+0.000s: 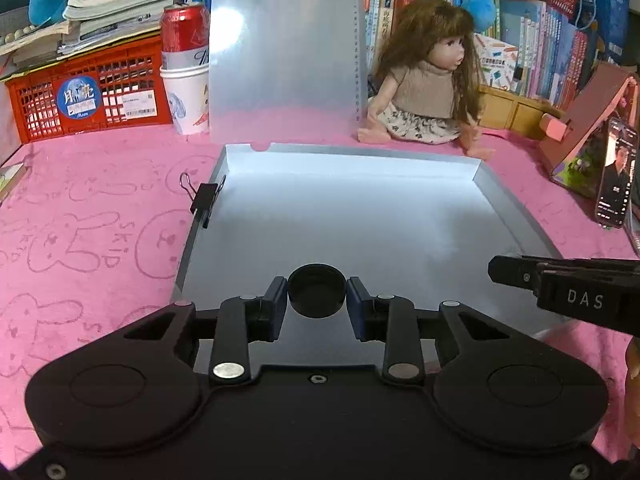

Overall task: Organize rigid objects
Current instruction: 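Carry both held items into the white box and open both tools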

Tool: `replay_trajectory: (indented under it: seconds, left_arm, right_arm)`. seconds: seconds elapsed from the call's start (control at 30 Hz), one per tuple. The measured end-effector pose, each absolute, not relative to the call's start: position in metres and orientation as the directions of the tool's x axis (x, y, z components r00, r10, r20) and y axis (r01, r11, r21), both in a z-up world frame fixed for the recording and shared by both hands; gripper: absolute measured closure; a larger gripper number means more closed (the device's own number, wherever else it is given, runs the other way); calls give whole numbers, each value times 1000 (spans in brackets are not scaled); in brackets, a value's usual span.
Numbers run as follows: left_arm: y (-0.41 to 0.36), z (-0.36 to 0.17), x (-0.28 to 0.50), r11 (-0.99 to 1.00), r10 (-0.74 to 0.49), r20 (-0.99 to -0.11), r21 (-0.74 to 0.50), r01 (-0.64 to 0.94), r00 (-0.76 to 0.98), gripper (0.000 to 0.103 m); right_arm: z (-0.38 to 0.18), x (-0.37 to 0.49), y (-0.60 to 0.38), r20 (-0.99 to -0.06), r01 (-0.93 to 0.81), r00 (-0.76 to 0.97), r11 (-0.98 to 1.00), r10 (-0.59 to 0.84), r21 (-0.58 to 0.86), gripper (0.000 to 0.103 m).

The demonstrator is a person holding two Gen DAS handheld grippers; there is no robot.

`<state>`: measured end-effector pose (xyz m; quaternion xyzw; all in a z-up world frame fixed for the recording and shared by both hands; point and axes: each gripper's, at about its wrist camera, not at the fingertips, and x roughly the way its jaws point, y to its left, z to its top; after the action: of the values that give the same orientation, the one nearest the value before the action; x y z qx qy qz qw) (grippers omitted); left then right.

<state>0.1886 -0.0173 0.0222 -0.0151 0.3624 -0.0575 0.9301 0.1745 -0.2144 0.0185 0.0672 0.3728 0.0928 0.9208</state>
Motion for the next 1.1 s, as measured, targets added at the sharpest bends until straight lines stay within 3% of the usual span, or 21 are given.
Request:
replay_trajectory:
  seconds: [0.6,0.7,0.77,0.93,1.1]
  left_arm:
    - [-19,6,192,993,-112,-691,-62,96,714,72]
    - [-19,7,190,993,-115,-689,-67,95,715,71]
    - [-18,9,186,992,-125,-680,-76,101,723,57]
    - [-20,19,170,991,-120,-642,-37,126,757,44]
    - [-21,26,150,989,-118,-620,-8,144,775,38]
  right_arm:
    - [5,181,-205,-709,-121,679,981,191,149,66]
    - [6,179,-205,-701,-119,688,982,190,149,49]
    - [8,176,-205,-689,-124,697,980,199,157,42]
    - [18,161,-206,-656,-141,729,981,193,131,32]
    - [24,143,-205,-624,-165,759,982,187,94,25]
